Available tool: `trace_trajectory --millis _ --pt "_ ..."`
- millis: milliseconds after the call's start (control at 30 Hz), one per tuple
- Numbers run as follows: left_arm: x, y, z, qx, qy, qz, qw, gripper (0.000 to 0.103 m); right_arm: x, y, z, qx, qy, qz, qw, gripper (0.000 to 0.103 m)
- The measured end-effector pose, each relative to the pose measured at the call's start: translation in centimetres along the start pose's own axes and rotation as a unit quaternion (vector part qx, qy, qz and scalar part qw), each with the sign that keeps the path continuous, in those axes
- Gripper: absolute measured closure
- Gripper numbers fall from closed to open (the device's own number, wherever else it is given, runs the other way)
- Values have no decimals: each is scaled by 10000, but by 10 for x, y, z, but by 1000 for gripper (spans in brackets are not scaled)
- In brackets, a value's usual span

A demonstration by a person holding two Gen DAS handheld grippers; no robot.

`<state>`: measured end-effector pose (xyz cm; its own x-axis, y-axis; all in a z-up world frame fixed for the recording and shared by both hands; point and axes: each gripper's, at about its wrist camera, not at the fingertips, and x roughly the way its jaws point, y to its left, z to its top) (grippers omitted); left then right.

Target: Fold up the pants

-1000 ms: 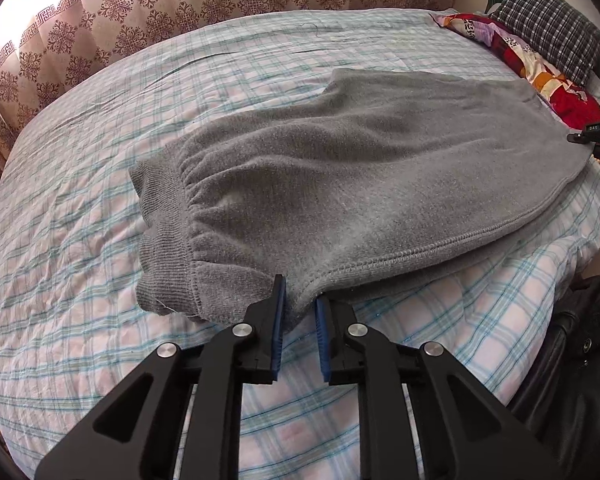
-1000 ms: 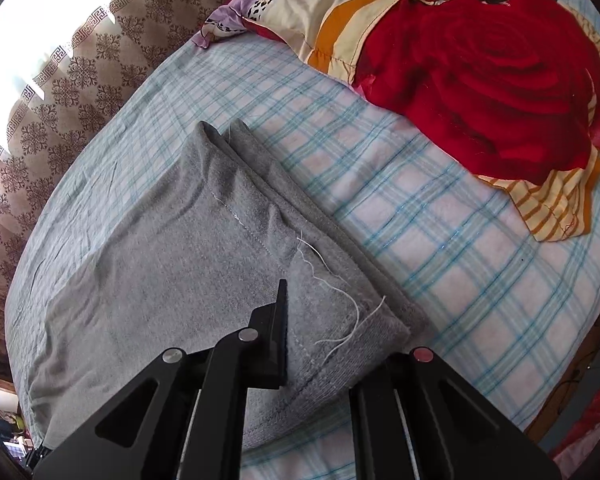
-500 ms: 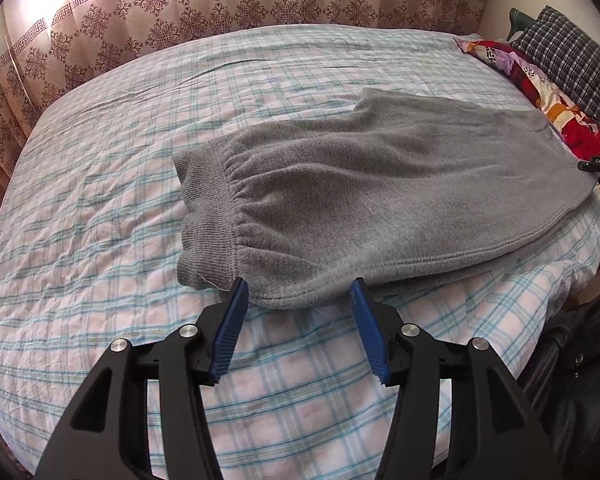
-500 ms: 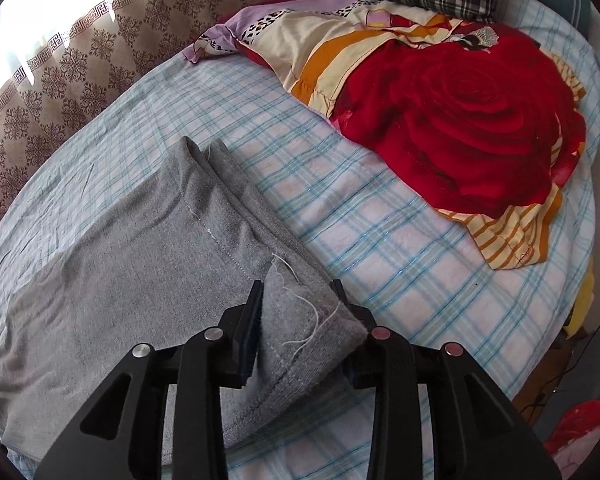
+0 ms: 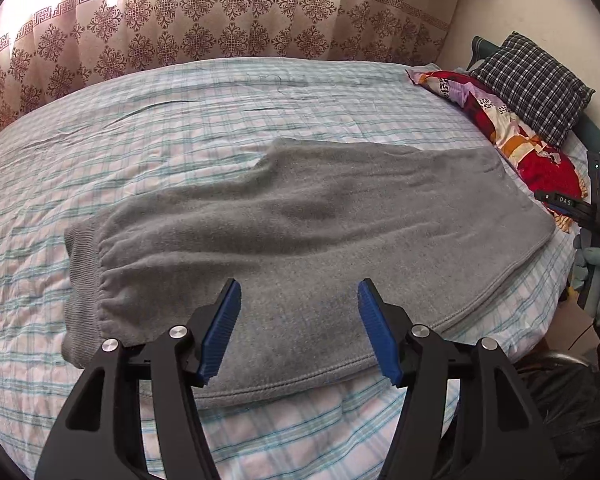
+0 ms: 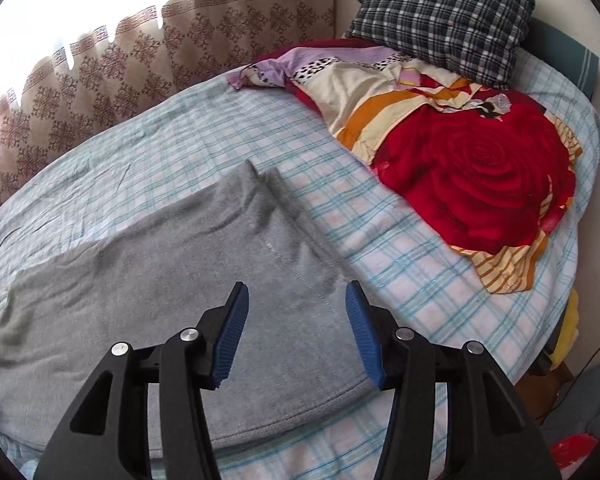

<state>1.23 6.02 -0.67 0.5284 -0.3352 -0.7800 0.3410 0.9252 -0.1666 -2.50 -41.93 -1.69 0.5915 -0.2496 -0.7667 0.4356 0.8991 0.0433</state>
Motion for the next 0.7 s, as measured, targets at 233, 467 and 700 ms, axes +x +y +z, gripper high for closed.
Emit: trace_trajectory --millis 233,467,700 --pt "37 -14 -7 -90 434 -117 9989 41 23 44 -26 -788 774 460 9928 44" --pt "52 -12 -40 21 975 9 9952 40 36 55 -41 -1225 1222 373 9842 35" --pt "46 -12 -48 61 994 -13 9950 40 32 59 -42 -1353 1190 268 9833 34"
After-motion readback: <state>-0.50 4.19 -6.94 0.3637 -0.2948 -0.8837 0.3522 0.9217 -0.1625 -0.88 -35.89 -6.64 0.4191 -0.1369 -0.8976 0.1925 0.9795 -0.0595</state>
